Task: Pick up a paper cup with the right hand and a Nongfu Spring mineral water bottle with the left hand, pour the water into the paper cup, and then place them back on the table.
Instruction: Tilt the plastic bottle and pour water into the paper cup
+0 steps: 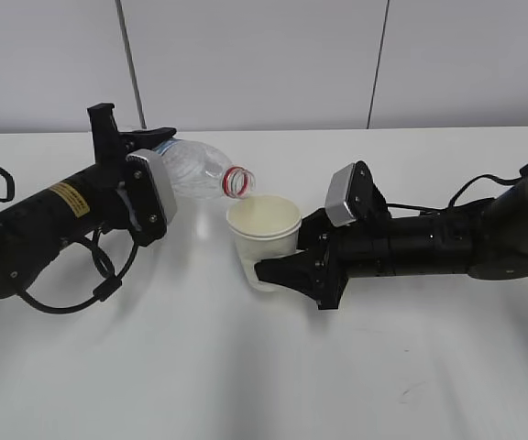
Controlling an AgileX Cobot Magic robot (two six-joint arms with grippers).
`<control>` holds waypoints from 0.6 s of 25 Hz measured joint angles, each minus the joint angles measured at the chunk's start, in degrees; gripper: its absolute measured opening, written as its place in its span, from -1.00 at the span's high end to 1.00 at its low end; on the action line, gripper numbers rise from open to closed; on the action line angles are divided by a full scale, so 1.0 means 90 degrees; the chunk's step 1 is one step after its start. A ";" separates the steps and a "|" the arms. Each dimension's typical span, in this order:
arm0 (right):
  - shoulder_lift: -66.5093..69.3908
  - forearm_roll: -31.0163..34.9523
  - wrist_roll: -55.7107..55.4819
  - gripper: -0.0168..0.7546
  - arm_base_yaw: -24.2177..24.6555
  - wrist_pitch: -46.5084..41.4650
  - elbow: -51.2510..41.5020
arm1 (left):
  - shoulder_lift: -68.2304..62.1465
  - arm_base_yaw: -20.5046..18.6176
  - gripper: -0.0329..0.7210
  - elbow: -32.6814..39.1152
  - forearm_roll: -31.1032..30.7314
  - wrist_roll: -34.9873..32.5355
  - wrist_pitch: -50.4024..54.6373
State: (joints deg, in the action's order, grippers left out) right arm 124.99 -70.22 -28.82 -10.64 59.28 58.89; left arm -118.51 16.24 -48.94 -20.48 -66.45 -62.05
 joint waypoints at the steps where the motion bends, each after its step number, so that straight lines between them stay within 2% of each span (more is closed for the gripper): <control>1: 0.0000 -0.0010 0.0000 -0.19 0.0000 -0.0028 0.0000 | 0.0000 0.0000 -0.04 0.0000 0.0000 -0.0017 0.0000; 15: 0.0000 -0.0453 -0.0337 -0.19 -0.0128 -0.0381 0.0144 | 0.0000 0.0011 -0.04 0.0000 0.0000 -0.0455 0.0000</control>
State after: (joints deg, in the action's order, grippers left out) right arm 124.99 -74.30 -31.85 -11.79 55.86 60.19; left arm -118.51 16.33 -48.94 -20.48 -70.54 -62.05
